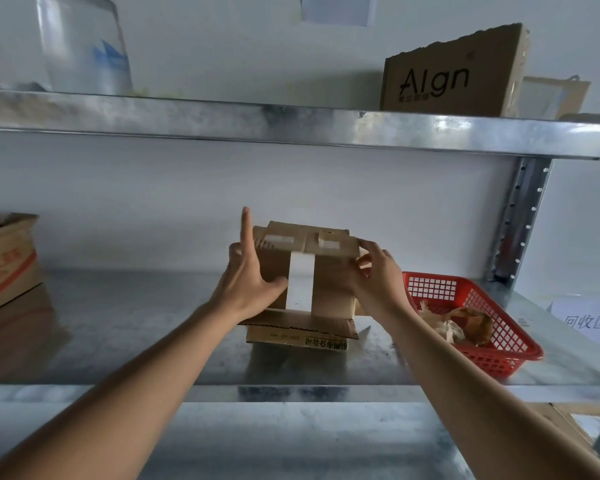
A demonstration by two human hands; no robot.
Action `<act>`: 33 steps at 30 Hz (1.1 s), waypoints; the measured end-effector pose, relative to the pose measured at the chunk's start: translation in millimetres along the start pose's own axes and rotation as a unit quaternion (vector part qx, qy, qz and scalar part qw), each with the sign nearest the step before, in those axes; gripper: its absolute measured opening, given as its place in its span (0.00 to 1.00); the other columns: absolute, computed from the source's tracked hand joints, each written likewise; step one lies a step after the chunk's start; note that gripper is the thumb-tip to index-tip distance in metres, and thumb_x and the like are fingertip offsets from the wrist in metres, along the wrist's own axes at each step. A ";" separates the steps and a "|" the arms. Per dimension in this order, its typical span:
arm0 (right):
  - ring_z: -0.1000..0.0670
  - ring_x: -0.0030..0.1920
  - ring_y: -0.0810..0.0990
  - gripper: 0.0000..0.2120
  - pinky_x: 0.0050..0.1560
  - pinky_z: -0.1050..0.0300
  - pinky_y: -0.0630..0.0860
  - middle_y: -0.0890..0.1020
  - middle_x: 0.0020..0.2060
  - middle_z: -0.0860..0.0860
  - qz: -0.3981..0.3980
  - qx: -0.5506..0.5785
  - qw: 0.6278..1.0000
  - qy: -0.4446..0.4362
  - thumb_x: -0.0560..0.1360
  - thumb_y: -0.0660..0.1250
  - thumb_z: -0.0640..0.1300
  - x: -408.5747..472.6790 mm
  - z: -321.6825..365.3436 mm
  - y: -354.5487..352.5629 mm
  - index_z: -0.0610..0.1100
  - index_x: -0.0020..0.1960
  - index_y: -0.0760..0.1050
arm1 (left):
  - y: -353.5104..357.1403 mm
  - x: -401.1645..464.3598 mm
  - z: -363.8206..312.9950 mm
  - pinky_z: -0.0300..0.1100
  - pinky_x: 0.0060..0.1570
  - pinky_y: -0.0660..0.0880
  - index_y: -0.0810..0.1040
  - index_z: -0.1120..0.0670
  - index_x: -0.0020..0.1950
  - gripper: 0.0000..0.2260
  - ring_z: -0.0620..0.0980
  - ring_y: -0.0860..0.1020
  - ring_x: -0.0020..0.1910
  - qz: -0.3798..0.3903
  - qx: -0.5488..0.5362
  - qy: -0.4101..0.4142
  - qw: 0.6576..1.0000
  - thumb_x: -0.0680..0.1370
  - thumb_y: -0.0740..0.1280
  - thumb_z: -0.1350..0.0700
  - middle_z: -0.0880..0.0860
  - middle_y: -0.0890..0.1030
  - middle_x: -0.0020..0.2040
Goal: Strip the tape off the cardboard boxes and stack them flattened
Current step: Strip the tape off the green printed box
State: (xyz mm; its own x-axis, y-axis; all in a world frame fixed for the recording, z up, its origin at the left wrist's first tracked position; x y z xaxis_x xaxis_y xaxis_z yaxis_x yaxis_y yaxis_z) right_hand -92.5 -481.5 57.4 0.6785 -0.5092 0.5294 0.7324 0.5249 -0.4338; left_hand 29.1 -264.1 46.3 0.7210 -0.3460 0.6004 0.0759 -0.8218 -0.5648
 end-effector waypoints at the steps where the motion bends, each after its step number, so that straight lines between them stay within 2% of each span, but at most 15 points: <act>1: 0.49 0.53 0.81 0.21 0.55 0.47 0.82 0.79 0.60 0.47 -0.010 0.010 1.000 0.016 0.83 0.64 0.52 0.0 -0.6 0.3 0.50 0.75 0.70 | -2.8 -1.3 1.3 0.40 0.45 0.72 0.25 0.31 0.76 0.65 0.64 0.78 0.59 -0.010 -0.014 -0.002 1.000 0.69 0.82 0.49 0.63 0.64 0.75; 2: 0.48 0.52 0.82 0.20 0.52 0.46 0.82 0.80 0.60 0.47 -0.016 0.015 0.999 0.029 0.84 0.62 0.53 -0.3 -1.1 1.3 0.50 0.74 0.70 | -3.8 -3.3 1.7 0.43 0.50 0.71 0.25 0.32 0.76 0.66 0.65 0.76 0.63 -0.013 -0.019 -0.006 1.000 0.68 0.83 0.47 0.63 0.64 0.76; 4: 0.51 0.47 0.81 0.19 0.42 0.52 0.79 0.79 0.60 0.47 -0.019 -0.008 0.999 0.038 0.84 0.60 0.55 -0.2 0.0 6.2 0.52 0.73 0.69 | -2.6 -8.7 0.2 0.48 0.59 0.71 0.23 0.36 0.77 0.70 0.65 0.72 0.71 -0.010 -0.013 -0.006 1.000 0.64 0.84 0.43 0.64 0.62 0.79; 6: 0.54 0.42 0.78 0.20 0.35 0.57 0.71 0.77 0.60 0.47 -0.023 -0.052 0.997 0.052 0.83 0.57 0.61 -1.0 3.7 12.4 0.54 0.72 0.66 | -0.7 -12.4 0.1 0.53 0.64 0.74 0.23 0.41 0.78 0.73 0.64 0.72 0.72 -0.021 -0.005 -0.008 1.000 0.62 0.85 0.42 0.63 0.64 0.80; 9: 0.46 0.47 0.80 0.29 0.45 0.49 0.78 0.74 0.61 0.45 -0.016 -0.058 0.994 0.088 0.79 0.52 0.73 -0.8 9.4 21.7 0.55 0.70 0.64 | 1.5 -14.8 8.1 0.48 0.55 0.78 0.22 0.47 0.78 0.73 0.61 0.80 0.61 -0.042 -0.005 -0.038 0.998 0.64 0.85 0.45 0.61 0.79 0.65; 11: 0.41 0.52 0.80 0.32 0.53 0.41 0.80 0.74 0.61 0.45 -0.012 -0.054 0.993 0.108 0.76 0.49 0.77 0.7 13.5 25.5 0.55 0.67 0.64 | 5.4 -16.1 11.5 0.54 0.62 0.78 0.26 0.51 0.80 0.72 0.62 0.77 0.66 -0.005 0.026 -0.070 0.997 0.64 0.84 0.40 0.60 0.76 0.69; 14: 0.38 0.56 0.80 0.34 0.53 0.41 0.78 0.75 0.62 0.44 -0.023 -0.076 0.991 0.111 0.76 0.47 0.78 2.3 21.6 28.9 0.53 0.67 0.63 | 11.7 -19.2 12.5 0.56 0.66 0.75 0.36 0.53 0.83 0.71 0.63 0.70 0.72 0.033 0.115 -0.088 0.989 0.60 0.81 0.31 0.59 0.64 0.78; 18: 0.39 0.55 0.79 0.31 0.47 0.46 0.75 0.76 0.60 0.45 -0.061 -0.118 0.986 0.104 0.79 0.49 0.73 3.7 28.6 31.1 0.48 0.65 0.63 | 14.0 -14.5 10.5 0.54 0.60 0.78 0.36 0.51 0.82 0.65 0.63 0.73 0.68 0.041 0.136 -0.098 0.985 0.64 0.80 0.37 0.58 0.65 0.74; 21: 0.40 0.53 0.77 0.26 0.46 0.47 0.74 0.74 0.59 0.44 -0.060 -0.128 0.988 0.062 0.79 0.59 0.66 0.1 28.6 35.3 0.46 0.62 0.59 | 9.6 -8.2 7.6 0.57 0.58 0.78 0.41 0.45 0.82 0.54 0.61 0.76 0.63 0.052 0.071 -0.104 0.991 0.68 0.75 0.38 0.56 0.71 0.70; 23: 0.39 0.57 0.75 0.35 0.52 0.45 0.77 0.72 0.61 0.44 -0.010 -0.139 0.989 0.042 0.75 0.71 0.62 -1.3 24.9 42.5 0.46 0.68 0.57 | 2.9 -6.1 4.8 0.56 0.52 0.80 0.52 0.41 0.78 0.40 0.56 0.81 0.52 0.045 -0.016 -0.111 0.993 0.70 0.67 0.38 0.53 0.78 0.58; 25: 0.39 0.62 0.73 0.49 0.60 0.45 0.75 0.69 0.63 0.42 0.047 -0.175 0.983 0.038 0.68 0.80 0.58 -1.3 17.9 49.2 0.45 0.75 0.51 | -2.1 -5.0 4.5 0.49 0.39 0.78 0.63 0.39 0.72 0.26 0.47 0.80 0.38 0.035 -0.088 -0.109 0.989 0.73 0.60 0.40 0.50 0.79 0.42; 27: 0.37 0.61 0.73 0.53 0.55 0.49 0.74 0.70 0.60 0.42 0.073 -0.203 0.976 0.025 0.65 0.82 0.52 1.2 14.2 49.4 0.47 0.77 0.51 | -5.4 -2.9 5.2 0.42 0.30 0.70 0.71 0.40 0.60 0.12 0.43 0.75 0.30 0.002 -0.118 -0.106 0.987 0.78 0.57 0.44 0.49 0.75 0.33; 28: 0.39 0.58 0.74 0.51 0.51 0.50 0.74 0.71 0.57 0.45 0.083 -0.202 0.976 0.017 0.65 0.81 0.50 3.5 13.3 47.4 0.48 0.76 0.53 | -7.0 -0.8 7.3 0.42 0.30 0.67 0.73 0.44 0.52 0.07 0.45 0.73 0.30 -0.019 -0.130 -0.116 0.985 0.80 0.56 0.46 0.50 0.73 0.33; 30: 0.44 0.52 0.76 0.38 0.45 0.51 0.76 0.73 0.51 0.52 0.117 -0.180 0.977 -0.002 0.67 0.78 0.48 8.7 11.3 42.5 0.51 0.72 0.62 | -10.1 4.0 16.3 0.44 0.34 0.67 0.72 0.50 0.44 0.11 0.50 0.73 0.36 -0.052 -0.168 -0.153 0.972 0.84 0.56 0.50 0.52 0.74 0.36; 33: 0.48 0.46 0.81 0.11 0.41 0.54 0.78 0.80 0.45 0.54 0.170 -0.004 0.984 0.049 0.78 0.68 0.47 16.1 4.5 33.2 0.53 0.59 0.74 | -13.7 12.7 35.4 0.51 0.51 0.77 0.74 0.53 0.50 0.10 0.55 0.76 0.51 -0.082 -0.289 -0.246 0.922 0.85 0.55 0.51 0.57 0.77 0.50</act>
State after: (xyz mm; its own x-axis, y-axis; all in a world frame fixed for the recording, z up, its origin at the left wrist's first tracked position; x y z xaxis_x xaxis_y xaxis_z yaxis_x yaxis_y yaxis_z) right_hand -57.5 -469.2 54.8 0.8862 -0.3688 0.2805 0.4627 0.6713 -0.5790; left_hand 61.6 -241.2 41.6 0.9685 -0.0649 0.2406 -0.0647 -0.9979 -0.0087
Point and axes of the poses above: each hand's wrist, its own x-axis towards the middle knuckle, its own y-axis out of the palm, z = x × y, the point moved 5 cm from there along x, towards the middle knuckle
